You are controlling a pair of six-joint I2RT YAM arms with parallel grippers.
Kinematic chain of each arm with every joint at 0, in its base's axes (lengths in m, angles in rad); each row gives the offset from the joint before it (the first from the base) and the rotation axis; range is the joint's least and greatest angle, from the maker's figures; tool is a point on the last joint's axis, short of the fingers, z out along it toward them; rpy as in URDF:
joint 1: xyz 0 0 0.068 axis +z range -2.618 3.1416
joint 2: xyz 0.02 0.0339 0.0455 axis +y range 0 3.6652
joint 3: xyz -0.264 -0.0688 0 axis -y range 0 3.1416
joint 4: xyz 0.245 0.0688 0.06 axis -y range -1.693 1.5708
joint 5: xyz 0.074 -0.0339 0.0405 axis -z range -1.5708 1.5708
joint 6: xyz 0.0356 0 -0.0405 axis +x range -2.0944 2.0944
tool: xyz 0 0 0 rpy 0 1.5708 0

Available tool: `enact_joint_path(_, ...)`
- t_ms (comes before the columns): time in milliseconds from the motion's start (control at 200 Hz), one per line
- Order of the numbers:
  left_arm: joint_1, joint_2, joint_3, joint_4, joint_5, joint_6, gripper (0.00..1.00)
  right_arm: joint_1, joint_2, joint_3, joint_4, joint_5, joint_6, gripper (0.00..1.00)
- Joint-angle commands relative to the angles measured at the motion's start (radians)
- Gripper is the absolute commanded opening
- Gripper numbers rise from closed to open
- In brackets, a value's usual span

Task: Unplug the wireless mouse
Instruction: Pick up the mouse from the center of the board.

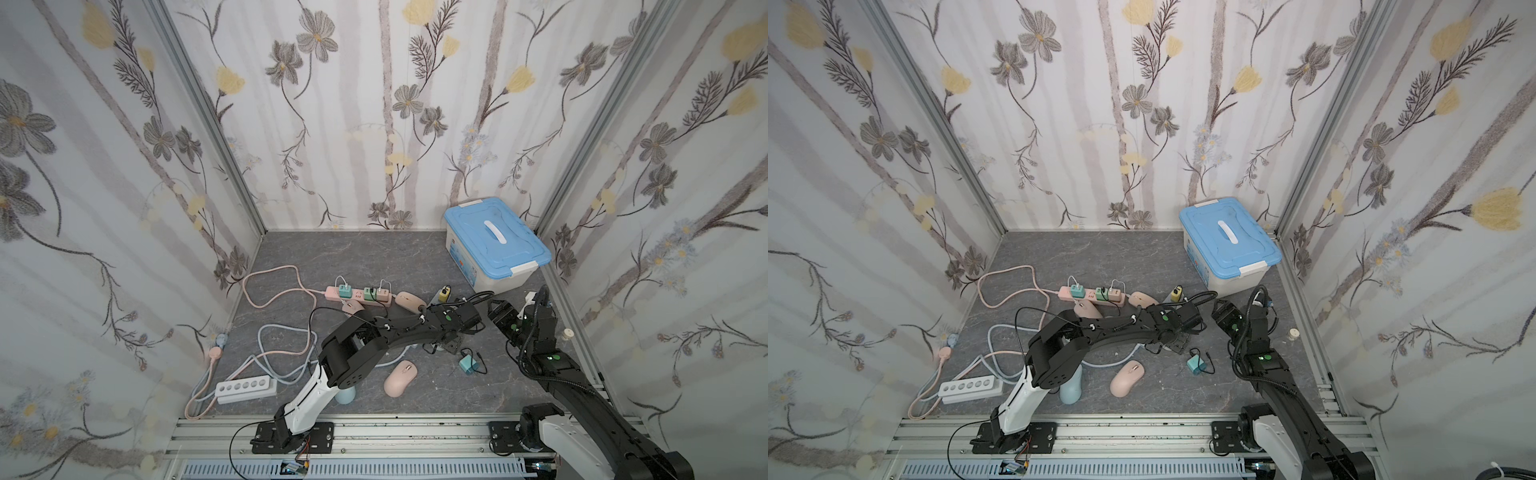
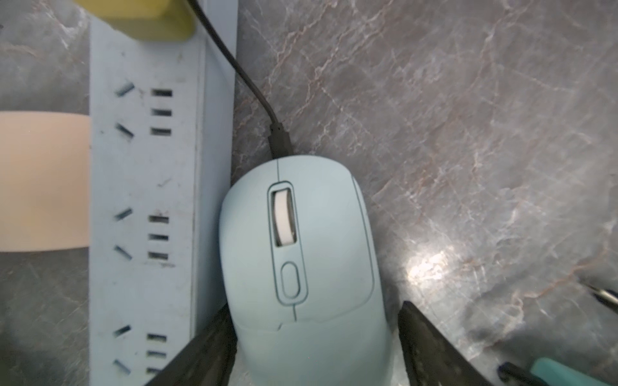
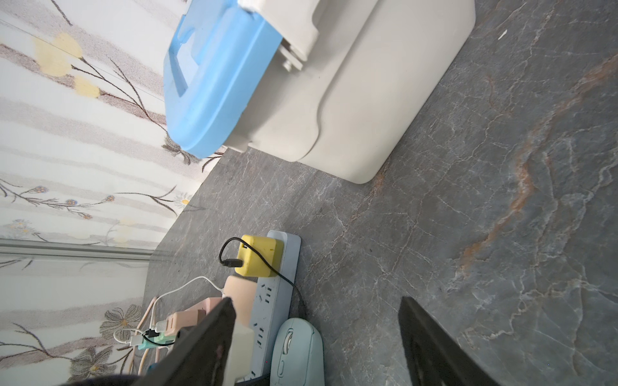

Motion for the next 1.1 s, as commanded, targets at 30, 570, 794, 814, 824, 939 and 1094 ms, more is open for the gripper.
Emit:
enact_joint_path(30,0.000,0.028,0.028,-0.040,-0.053,0.030,0.77,0.000,-0.003,0.001,0.037,-0.002,0.008,0.78)
enact_joint_path(570,0.000,-0.093,-0.174,0.180,0.088,0.104,0.47,0.019,0.023,-0.021,0.055,-0.074,-0.045,0.75)
enact_joint_path(794,0.001,-0.163,-0.274,0.303,0.136,0.149,0.19,0.084,0.116,-0.022,0.128,-0.161,-0.090,0.70)
enact_joint_path(814,0.002,-0.169,-0.280,0.312,0.137,0.152,0.16,0.092,0.126,-0.021,0.135,-0.167,-0.091,0.69)
enact_joint_path(824,0.001,-0.172,-0.281,0.316,0.137,0.154,0.14,0.097,0.133,-0.022,0.139,-0.168,-0.091,0.69)
enact_joint_path(939,0.005,-0.204,-0.307,0.353,0.123,0.161,0.00,0.132,0.175,-0.032,0.197,-0.192,-0.067,0.64)
enact_joint_path(1094,0.032,-0.250,-0.330,0.368,0.104,0.165,0.00,0.162,0.196,-0.016,0.238,-0.205,-0.054,0.63)
